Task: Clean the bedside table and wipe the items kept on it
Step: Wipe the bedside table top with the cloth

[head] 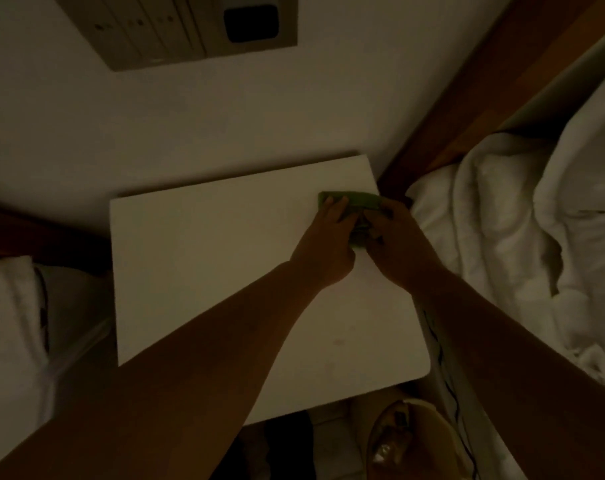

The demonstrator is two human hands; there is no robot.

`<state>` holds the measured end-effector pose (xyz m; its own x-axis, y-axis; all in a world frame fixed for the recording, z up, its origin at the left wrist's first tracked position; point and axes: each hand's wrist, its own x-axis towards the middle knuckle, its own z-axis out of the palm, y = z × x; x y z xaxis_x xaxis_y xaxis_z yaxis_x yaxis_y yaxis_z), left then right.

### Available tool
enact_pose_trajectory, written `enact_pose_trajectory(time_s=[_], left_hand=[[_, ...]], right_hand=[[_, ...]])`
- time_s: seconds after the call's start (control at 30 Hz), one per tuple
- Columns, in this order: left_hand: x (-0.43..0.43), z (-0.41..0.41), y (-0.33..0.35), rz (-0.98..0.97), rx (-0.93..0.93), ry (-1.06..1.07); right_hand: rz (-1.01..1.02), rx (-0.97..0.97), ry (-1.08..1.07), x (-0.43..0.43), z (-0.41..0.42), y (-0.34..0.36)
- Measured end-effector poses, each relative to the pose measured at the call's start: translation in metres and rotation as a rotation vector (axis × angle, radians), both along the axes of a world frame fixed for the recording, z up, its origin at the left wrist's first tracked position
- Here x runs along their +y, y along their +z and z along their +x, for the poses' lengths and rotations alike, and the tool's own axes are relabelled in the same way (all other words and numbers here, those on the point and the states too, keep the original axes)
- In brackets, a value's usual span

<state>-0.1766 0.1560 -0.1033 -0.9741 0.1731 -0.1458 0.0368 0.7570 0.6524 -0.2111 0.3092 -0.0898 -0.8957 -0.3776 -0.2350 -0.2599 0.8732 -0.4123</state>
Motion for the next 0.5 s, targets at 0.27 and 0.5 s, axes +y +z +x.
enact_pose_trajectory(time_s=[0.27, 0.5], left_hand=[[0.016, 0.088, -0.002, 0.039, 0.023, -0.142], [0.014, 0.166, 0.001, 0.036, -0.047, -0.213]], right_hand=[[0.019, -0.028, -0.075, 0.029, 0.089, 0.013], [0.076, -0.122, -0.223, 0.016, 0.191, 0.024]])
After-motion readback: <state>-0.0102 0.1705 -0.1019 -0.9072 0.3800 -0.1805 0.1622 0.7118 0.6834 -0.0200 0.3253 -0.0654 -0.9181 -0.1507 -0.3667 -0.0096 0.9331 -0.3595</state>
